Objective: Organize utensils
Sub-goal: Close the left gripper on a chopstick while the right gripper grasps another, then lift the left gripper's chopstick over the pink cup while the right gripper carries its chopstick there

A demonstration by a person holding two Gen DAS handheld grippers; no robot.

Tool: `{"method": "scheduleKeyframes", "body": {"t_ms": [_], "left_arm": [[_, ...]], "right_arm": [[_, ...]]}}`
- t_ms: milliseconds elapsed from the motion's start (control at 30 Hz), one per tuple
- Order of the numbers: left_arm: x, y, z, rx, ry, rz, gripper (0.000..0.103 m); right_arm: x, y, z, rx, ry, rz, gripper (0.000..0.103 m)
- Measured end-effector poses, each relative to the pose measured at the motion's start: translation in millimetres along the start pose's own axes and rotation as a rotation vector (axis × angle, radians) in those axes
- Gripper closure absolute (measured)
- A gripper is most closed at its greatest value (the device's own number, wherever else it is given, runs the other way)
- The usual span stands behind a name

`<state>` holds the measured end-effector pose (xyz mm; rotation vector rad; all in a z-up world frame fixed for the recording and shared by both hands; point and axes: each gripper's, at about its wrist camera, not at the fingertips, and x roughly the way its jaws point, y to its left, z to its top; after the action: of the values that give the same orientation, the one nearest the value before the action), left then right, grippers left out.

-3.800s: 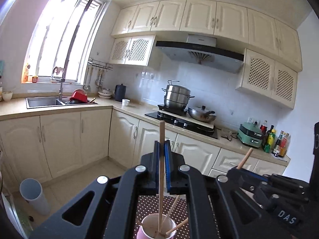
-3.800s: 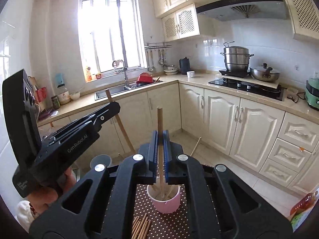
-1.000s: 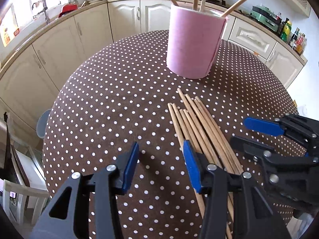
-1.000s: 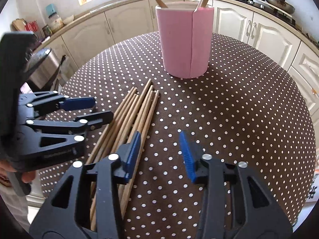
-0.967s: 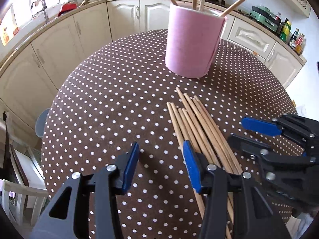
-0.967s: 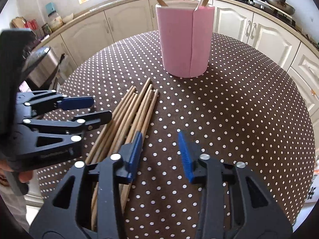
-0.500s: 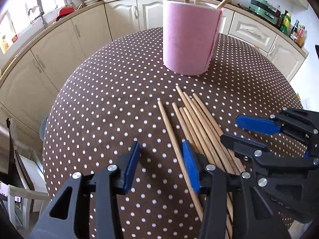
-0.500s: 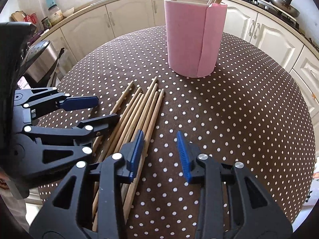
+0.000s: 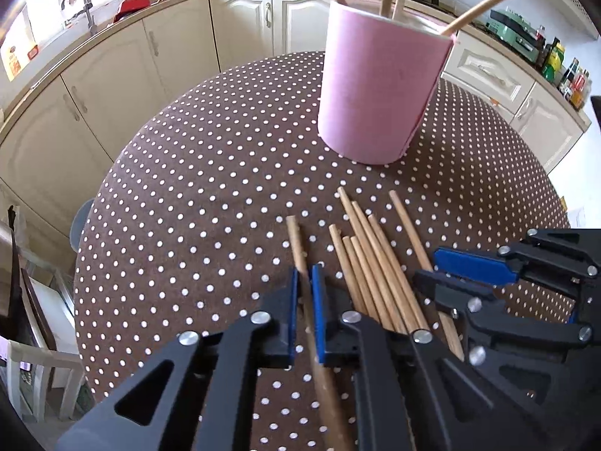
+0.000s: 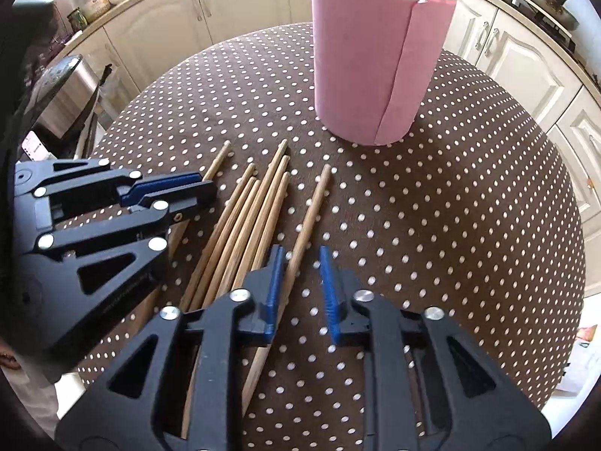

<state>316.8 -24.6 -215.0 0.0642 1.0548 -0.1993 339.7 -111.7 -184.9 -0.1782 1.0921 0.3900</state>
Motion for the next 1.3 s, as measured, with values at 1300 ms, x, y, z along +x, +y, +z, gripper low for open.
{"method": "scheduleKeyframes", "body": {"t_ms": [1300], "left_arm": [[-210,-43,40,0.027,-0.586,-0.130,0.097]], "right_arm": [[-213,-39,2,0.085,-0.619,0.131,0.097]]}}
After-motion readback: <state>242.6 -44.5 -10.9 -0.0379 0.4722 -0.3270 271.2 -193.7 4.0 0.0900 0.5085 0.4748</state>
